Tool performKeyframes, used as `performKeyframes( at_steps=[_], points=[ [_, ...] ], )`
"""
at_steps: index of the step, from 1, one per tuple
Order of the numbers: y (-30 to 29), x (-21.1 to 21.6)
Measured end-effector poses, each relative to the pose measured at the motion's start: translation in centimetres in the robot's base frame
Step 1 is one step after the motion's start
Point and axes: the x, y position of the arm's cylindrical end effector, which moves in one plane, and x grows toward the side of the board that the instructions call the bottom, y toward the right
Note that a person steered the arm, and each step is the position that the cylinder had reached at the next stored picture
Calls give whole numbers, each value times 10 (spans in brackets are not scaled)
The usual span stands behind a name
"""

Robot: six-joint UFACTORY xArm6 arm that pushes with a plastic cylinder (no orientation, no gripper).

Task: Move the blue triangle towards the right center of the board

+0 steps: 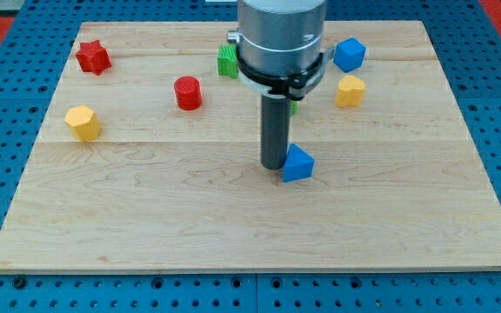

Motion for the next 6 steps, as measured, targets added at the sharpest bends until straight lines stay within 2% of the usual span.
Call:
performKeyframes(
  at_steps=[3,4,6],
  points=[
    [61,29],
    [111,23],
    [130,15]
  ],
)
